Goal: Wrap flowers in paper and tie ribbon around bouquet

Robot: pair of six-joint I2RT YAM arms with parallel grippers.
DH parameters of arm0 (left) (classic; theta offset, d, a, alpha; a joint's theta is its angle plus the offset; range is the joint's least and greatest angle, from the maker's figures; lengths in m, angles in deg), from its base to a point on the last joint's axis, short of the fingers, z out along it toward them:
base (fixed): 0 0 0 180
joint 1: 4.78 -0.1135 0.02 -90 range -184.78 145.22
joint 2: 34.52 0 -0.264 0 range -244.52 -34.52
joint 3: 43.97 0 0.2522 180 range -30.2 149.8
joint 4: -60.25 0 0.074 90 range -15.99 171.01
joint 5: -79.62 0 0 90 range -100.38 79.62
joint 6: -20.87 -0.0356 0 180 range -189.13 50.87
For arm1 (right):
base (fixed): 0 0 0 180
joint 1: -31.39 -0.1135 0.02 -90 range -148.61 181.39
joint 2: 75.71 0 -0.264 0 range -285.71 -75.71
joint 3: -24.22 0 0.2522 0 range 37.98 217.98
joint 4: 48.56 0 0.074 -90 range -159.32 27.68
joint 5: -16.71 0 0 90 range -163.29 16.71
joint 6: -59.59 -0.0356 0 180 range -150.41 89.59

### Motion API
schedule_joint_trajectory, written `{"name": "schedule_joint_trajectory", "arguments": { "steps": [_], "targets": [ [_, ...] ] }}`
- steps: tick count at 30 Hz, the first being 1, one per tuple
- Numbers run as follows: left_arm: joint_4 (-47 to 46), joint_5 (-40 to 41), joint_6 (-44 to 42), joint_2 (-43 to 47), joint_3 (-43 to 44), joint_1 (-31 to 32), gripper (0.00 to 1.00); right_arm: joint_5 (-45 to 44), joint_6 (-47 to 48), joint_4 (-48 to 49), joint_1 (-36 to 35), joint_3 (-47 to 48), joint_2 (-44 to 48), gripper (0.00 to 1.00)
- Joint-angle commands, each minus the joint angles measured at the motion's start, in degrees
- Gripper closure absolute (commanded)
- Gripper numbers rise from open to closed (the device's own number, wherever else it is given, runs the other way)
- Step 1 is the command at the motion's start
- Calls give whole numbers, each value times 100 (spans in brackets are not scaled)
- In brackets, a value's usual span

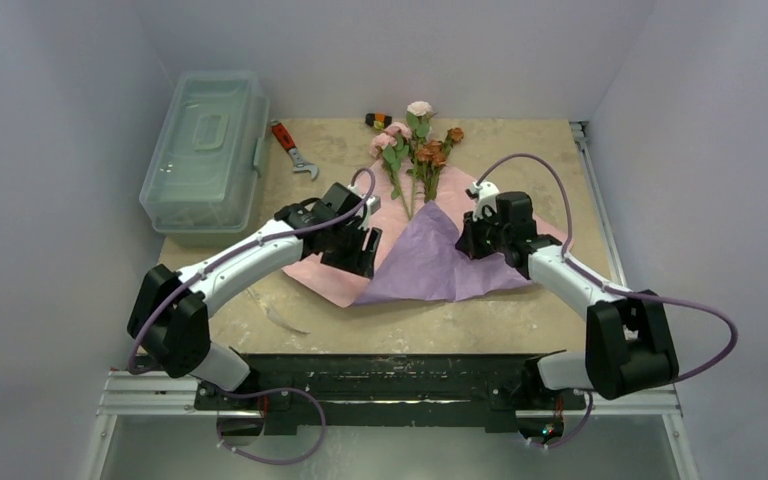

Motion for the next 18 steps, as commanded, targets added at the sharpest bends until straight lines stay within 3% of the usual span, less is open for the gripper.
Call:
{"name": "schedule_joint_trajectory", "arguments": {
  "steps": [1, 6, 9, 13, 16, 18],
  "targets": [
    [328, 452, 952, 261, -537, -69, 39, -54, -164, 54, -72, 410, -298, 100],
    [1667, 1392, 1759, 420, -40, -162, 34, -119, -204, 1, -147, 554, -464, 100],
    [2218, 1640, 2264, 640, -13, -287, 25, -158, -208, -38, -177, 593, -547, 100],
    [2083, 1123, 2346, 1012, -637, -910, 22, -216, -215, -31, -199, 567, -615, 100],
    [1342, 95, 2310, 1237, -1353, -1625, 22, -240, -257, -43, -214, 550, -665, 100],
    [824, -342, 2475, 1298, -1663, -1723, 22, -243, -276, -67, -222, 569, -707, 100]
  ]
}}
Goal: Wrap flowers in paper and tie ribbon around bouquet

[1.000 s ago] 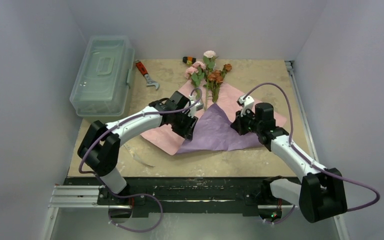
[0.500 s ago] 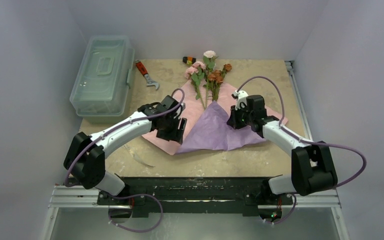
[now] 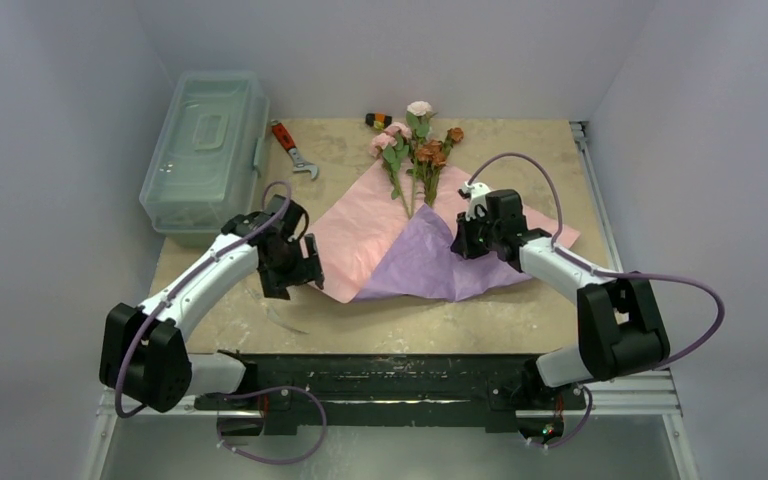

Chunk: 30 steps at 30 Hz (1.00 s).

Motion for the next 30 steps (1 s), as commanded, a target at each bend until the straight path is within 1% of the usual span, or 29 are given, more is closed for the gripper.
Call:
{"name": "schedule_joint_trajectory", "arguments": {
  "steps": [1, 10, 14, 18, 19, 20, 22, 25, 26, 30],
  "targets": [
    [-876, -1184, 453, 123, -723, -421, 22, -100, -107, -2, -54, 247, -82, 100],
    [-2331, -1577, 1448, 329, -1533, -440, 24, -74, -114, -41, -78, 262, -118, 100],
    [-2531, -1460, 1712, 454, -1721, -444, 25, -79, -117, -37, -89, 271, -145, 100],
    [-2767, -1238, 1940, 538, -1965, -572, 30, -22, -126, -15, -89, 285, -195, 100],
    [-2861, -1226, 1964, 532, -2030, -626, 33, -26, -126, -15, -85, 292, -209, 100],
    [-2971, -1230, 1992, 526, -2106, -673, 40, -34, -126, -22, -92, 305, -222, 100],
    [-3157, -1164, 1988, 510, -2153, -731, 61, -47, -117, -55, -95, 325, -254, 100],
    [-3059, -829, 1794, 480, -2056, -767, 93, -56, -117, -76, -96, 335, -269, 100],
    [-2982, -726, 1698, 466, -2011, -773, 100, -63, -110, -82, -98, 341, -269, 100],
    [-2714, -634, 1332, 395, -2028, -792, 100, -148, -72, -114, -98, 361, -294, 100]
  ]
}}
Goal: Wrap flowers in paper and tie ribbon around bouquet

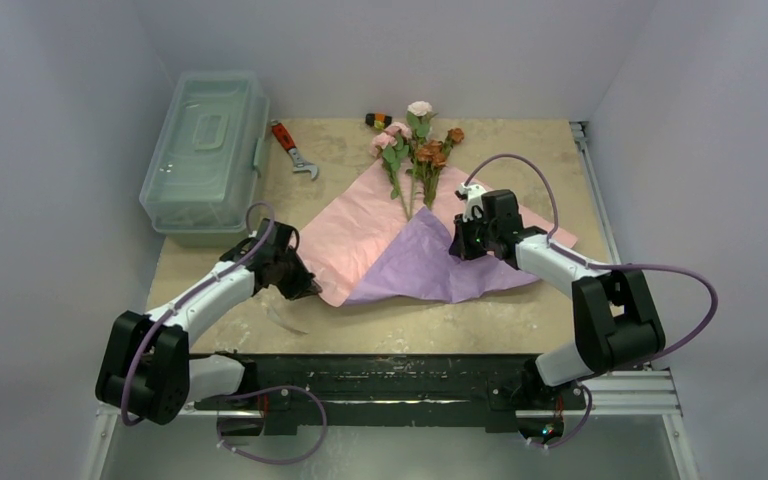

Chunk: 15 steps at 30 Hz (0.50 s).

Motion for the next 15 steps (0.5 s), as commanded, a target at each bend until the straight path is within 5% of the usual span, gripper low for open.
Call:
{"name": "schedule_joint_trajectory", "arguments": {
  "steps": [1, 15],
  "targets": [
    [120, 278, -476, -40, 69, -61, 100, -187, 25, -33, -34, 277, -20, 100],
    [338, 392, -1625, -647, 228, -62, 100, 108, -92, 90, -80, 283, -100, 100]
  ]
}}
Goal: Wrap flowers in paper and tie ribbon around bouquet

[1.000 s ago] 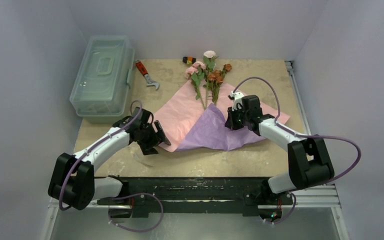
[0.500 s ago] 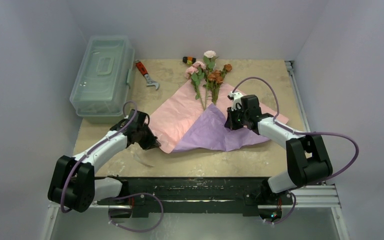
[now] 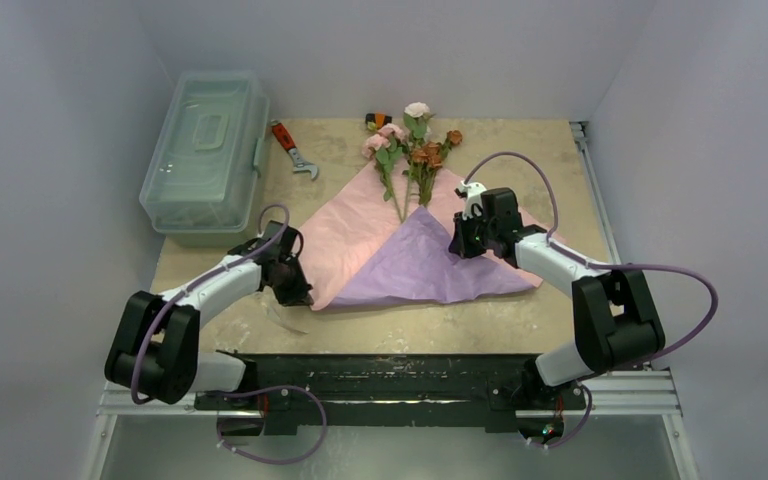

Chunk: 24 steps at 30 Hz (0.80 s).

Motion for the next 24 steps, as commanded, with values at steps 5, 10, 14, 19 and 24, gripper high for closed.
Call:
{"name": "schedule_joint_trajectory", "arguments": {
  "steps": [5, 10, 14, 19, 24],
  "targets": [
    [512, 284, -587, 147, 687, -53, 68, 320, -211, 100, -106, 281, -200, 100],
    [1058, 536, -1058, 416, 1416, -40, 43, 289, -344, 45, -223, 400, -397, 100],
    [1322, 685, -1531, 430, 2267, 297, 31, -359, -384, -215, -240, 548, -556, 100],
    [1199, 833, -2065, 209, 2906, 1326, 35, -546, -463, -462, -237, 769, -737, 100],
    [221, -356, -2198, 2, 2677, 1583, 48, -529, -548, -464, -237, 859, -737, 100]
  ]
}}
